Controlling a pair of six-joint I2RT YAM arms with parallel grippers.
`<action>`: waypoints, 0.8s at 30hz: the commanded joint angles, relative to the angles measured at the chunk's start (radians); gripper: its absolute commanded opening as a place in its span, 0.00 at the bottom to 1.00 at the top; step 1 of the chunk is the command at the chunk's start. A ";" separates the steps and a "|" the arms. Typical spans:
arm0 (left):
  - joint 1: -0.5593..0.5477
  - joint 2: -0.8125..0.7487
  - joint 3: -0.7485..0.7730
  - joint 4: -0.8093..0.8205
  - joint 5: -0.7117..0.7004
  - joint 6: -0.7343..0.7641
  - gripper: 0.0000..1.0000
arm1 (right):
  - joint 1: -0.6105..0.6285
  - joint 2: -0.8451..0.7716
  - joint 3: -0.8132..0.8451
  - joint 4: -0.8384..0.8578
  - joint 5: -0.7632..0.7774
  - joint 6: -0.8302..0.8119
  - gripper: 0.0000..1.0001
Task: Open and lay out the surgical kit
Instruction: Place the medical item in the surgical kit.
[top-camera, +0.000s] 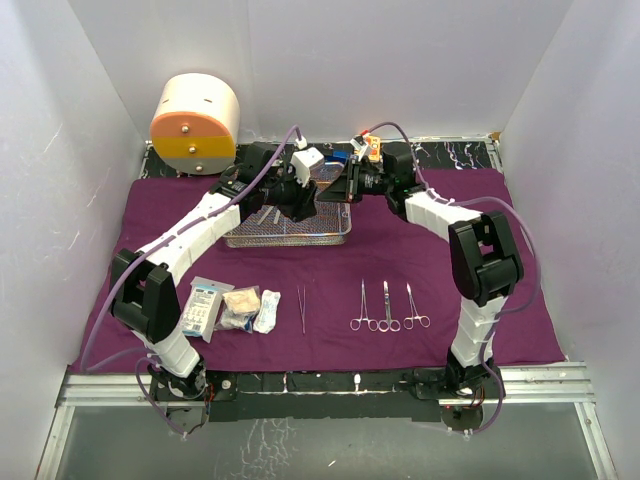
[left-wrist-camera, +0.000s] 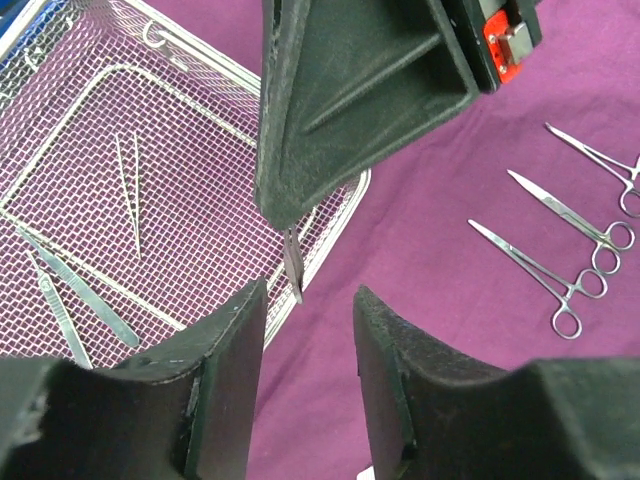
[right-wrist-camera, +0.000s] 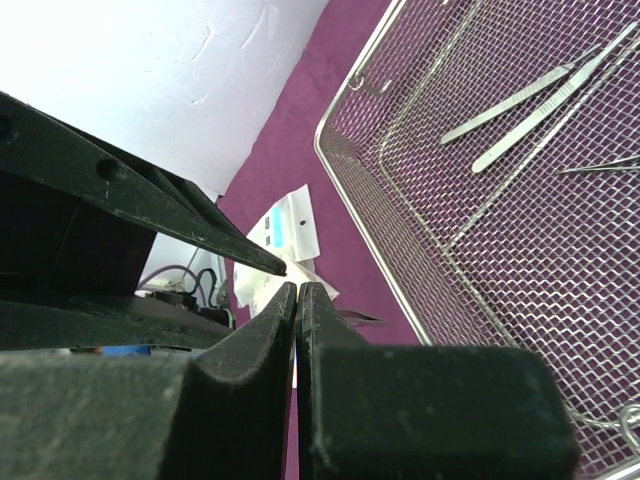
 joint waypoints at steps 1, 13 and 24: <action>0.012 -0.049 0.002 -0.021 0.056 -0.006 0.42 | -0.016 -0.018 0.015 0.003 -0.034 -0.078 0.00; 0.106 -0.058 -0.075 0.067 0.476 -0.042 0.52 | -0.021 -0.152 -0.001 -0.059 -0.198 -0.245 0.00; 0.126 0.014 -0.044 0.070 0.815 0.022 0.60 | -0.004 -0.306 0.007 -0.227 -0.308 -0.435 0.00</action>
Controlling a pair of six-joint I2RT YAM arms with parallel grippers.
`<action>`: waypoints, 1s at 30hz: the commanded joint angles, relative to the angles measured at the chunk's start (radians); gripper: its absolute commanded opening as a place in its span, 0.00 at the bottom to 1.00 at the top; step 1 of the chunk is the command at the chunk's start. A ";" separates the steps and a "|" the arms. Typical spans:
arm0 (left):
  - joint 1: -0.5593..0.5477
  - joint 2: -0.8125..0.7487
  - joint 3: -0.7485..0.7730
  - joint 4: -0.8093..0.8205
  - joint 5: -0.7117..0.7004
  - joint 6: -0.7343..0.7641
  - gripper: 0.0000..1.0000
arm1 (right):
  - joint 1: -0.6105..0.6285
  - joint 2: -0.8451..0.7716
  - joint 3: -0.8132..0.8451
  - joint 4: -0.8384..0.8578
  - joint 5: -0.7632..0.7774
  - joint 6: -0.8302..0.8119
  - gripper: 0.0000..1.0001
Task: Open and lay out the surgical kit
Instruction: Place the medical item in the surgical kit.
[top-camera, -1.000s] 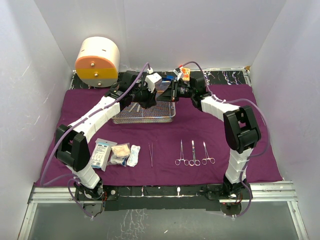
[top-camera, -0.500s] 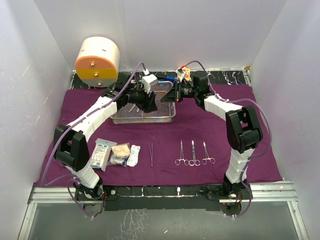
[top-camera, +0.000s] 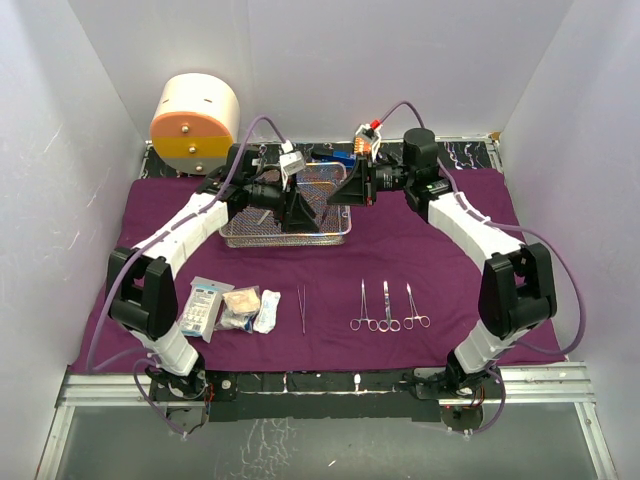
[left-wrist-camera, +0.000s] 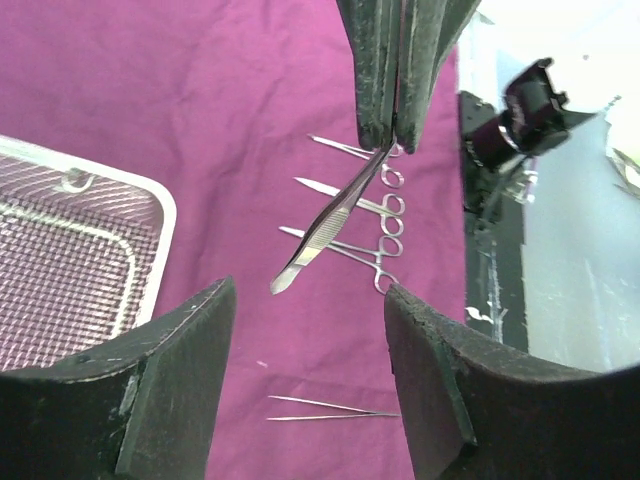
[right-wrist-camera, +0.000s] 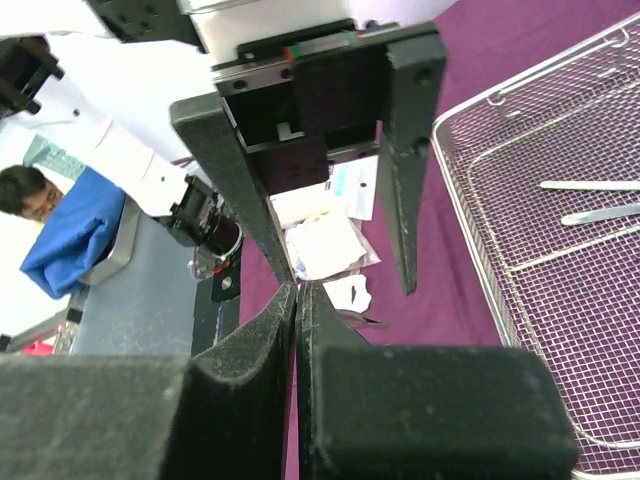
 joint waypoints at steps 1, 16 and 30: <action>0.003 0.025 0.042 0.008 0.232 0.043 0.62 | 0.022 -0.061 0.026 -0.093 -0.065 -0.117 0.00; -0.035 0.055 0.086 -0.190 0.437 0.223 0.50 | 0.103 -0.060 0.071 -0.164 -0.113 -0.153 0.00; -0.035 0.039 0.073 -0.254 0.505 0.274 0.23 | 0.103 -0.058 0.067 -0.167 -0.122 -0.165 0.00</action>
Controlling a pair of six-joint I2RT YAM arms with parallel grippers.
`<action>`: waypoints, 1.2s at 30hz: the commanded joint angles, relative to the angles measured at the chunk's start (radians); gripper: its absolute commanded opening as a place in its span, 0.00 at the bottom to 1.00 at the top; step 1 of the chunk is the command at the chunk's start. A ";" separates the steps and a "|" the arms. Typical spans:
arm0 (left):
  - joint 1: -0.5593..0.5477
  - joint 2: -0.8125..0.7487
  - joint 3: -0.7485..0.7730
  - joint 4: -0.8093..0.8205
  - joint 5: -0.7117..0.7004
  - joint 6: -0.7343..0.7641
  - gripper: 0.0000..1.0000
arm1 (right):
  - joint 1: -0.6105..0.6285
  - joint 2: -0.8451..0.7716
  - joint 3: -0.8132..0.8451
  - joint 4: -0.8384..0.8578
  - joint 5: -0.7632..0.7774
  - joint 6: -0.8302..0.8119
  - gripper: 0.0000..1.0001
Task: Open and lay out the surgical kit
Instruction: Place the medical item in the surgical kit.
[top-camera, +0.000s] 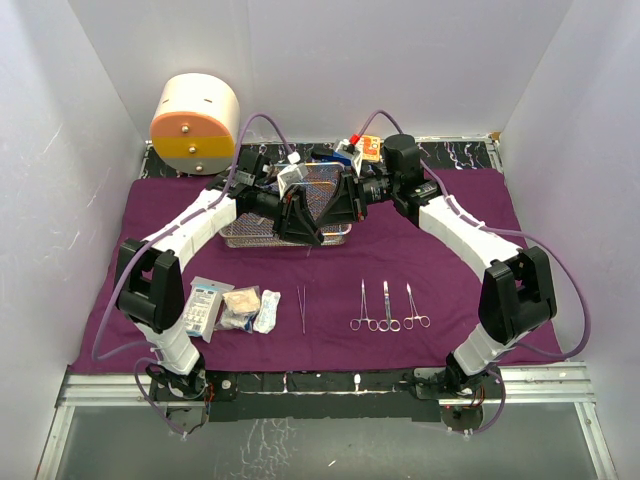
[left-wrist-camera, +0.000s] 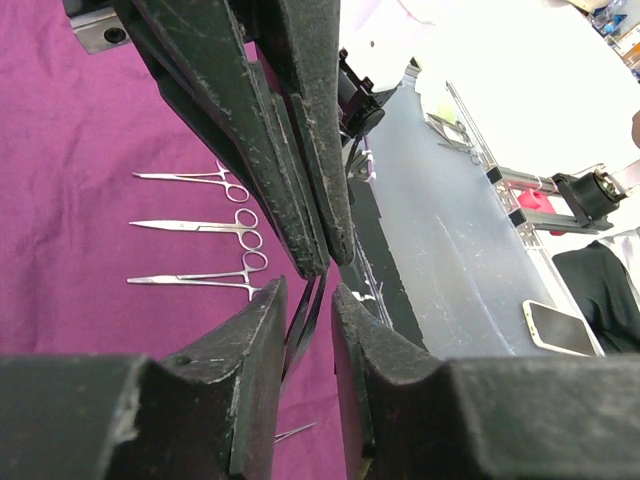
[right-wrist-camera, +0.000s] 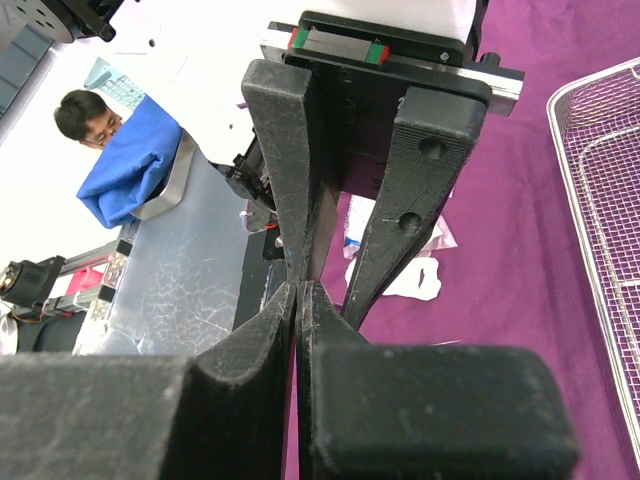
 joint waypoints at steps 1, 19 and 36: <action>0.000 -0.027 0.023 -0.028 0.076 0.050 0.21 | 0.000 -0.016 0.046 0.017 -0.014 -0.021 0.00; -0.025 -0.135 -0.197 0.365 -0.174 -0.378 0.01 | -0.013 0.007 0.187 -0.381 0.224 -0.356 0.39; -0.343 -0.243 -0.364 0.273 -0.961 -0.775 0.00 | -0.270 -0.269 -0.110 -0.431 0.640 -0.462 0.49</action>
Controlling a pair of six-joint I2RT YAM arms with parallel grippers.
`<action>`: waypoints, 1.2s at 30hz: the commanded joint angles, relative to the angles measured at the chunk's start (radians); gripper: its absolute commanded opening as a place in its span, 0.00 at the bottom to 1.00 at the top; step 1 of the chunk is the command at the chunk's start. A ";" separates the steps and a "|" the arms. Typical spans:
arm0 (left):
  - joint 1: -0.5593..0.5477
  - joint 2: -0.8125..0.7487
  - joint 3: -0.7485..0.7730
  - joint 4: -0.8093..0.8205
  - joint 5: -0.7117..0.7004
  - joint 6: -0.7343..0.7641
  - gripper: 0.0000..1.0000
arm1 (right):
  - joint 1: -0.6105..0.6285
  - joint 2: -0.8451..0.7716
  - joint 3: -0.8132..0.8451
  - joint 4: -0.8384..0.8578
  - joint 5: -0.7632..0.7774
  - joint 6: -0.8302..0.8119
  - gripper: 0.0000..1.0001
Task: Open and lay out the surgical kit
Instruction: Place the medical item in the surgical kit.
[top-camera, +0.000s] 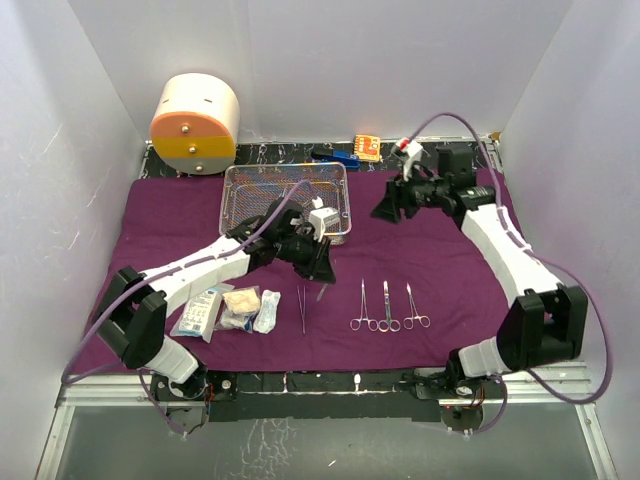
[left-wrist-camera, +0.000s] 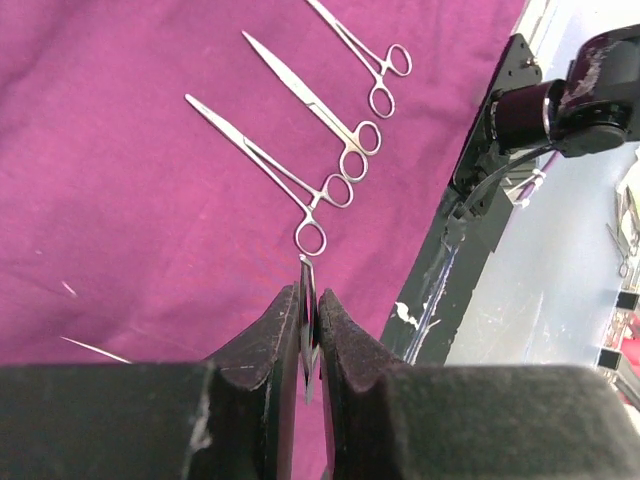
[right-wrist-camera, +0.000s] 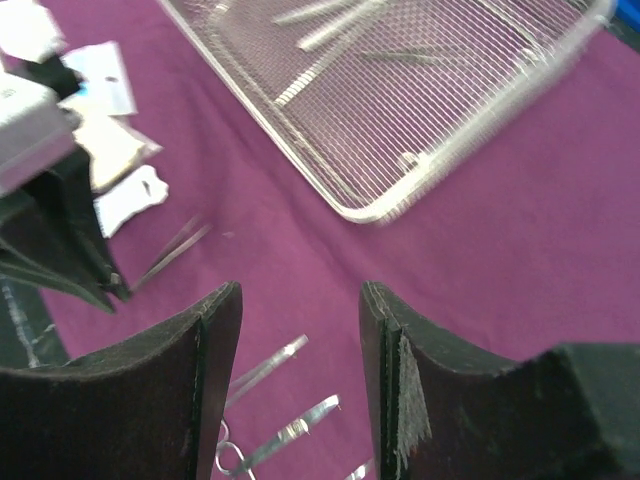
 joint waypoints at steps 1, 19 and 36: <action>-0.078 -0.012 -0.009 -0.033 -0.169 -0.184 0.00 | -0.076 -0.146 -0.124 0.045 0.175 -0.027 0.49; -0.145 0.084 -0.037 -0.209 -0.518 -0.550 0.00 | -0.305 -0.311 -0.354 0.161 0.175 0.041 0.54; -0.145 0.157 -0.053 -0.201 -0.564 -0.607 0.01 | -0.314 -0.313 -0.372 0.182 0.124 0.059 0.53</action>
